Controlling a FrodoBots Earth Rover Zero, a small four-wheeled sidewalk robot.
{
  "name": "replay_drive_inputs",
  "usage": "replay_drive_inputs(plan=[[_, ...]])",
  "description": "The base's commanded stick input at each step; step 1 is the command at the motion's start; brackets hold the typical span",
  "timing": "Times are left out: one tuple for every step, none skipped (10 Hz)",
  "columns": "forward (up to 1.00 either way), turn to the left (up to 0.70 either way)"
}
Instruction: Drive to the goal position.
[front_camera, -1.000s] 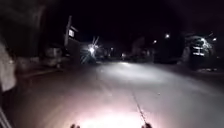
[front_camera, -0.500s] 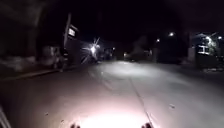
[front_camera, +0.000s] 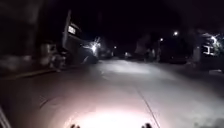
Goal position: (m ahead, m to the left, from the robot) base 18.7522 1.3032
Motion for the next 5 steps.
replay_drive_inputs(plan=[[0.85,0.0],[0.85,0.0],[0.85,0.0],[0.85,0.0],[0.85,0.0]])
